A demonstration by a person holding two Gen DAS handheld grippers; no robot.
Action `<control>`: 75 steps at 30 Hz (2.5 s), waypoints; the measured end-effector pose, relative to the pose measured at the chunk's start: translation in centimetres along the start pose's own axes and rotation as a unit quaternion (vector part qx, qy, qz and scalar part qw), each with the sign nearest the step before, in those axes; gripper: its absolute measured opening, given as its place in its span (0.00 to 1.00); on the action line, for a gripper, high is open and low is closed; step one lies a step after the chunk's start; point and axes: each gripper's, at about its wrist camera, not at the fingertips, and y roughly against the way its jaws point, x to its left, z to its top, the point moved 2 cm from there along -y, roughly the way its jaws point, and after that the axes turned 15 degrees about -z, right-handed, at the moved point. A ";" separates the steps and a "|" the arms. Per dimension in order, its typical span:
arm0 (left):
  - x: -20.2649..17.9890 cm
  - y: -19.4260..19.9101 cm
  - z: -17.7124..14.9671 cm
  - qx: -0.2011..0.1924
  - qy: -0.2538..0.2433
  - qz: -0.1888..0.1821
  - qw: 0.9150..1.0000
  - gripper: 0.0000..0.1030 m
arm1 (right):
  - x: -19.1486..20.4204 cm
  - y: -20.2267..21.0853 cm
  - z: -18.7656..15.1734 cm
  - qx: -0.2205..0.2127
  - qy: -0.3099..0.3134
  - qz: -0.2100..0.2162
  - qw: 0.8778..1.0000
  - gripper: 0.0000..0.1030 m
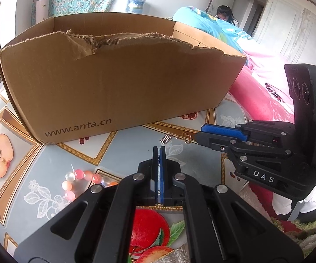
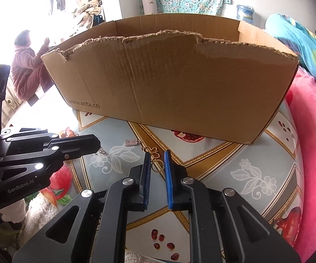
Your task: Organize jewelry
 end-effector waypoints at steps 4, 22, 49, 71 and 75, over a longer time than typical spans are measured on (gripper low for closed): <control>-1.1 1.6 0.8 -0.018 -0.010 -0.009 1.000 0.00 | -0.9 2.5 0.6 -0.030 -0.007 0.009 0.999 0.12; -0.4 3.9 14.5 -0.060 -0.023 -0.056 0.996 0.00 | -4.6 3.0 13.1 -0.069 -0.037 0.085 0.993 0.12; 0.0 4.7 13.8 -0.053 -0.018 -0.047 0.997 0.24 | -8.9 4.9 13.3 -0.103 -0.084 0.087 0.987 0.13; -1.3 3.1 -1.1 0.009 -0.014 0.022 1.000 0.34 | -1.7 1.3 -1.0 -0.019 -0.035 0.066 0.997 0.21; -1.6 2.0 -1.1 0.020 -0.029 0.028 0.999 0.34 | -0.8 -0.4 -0.6 -0.018 -0.015 0.044 0.999 0.21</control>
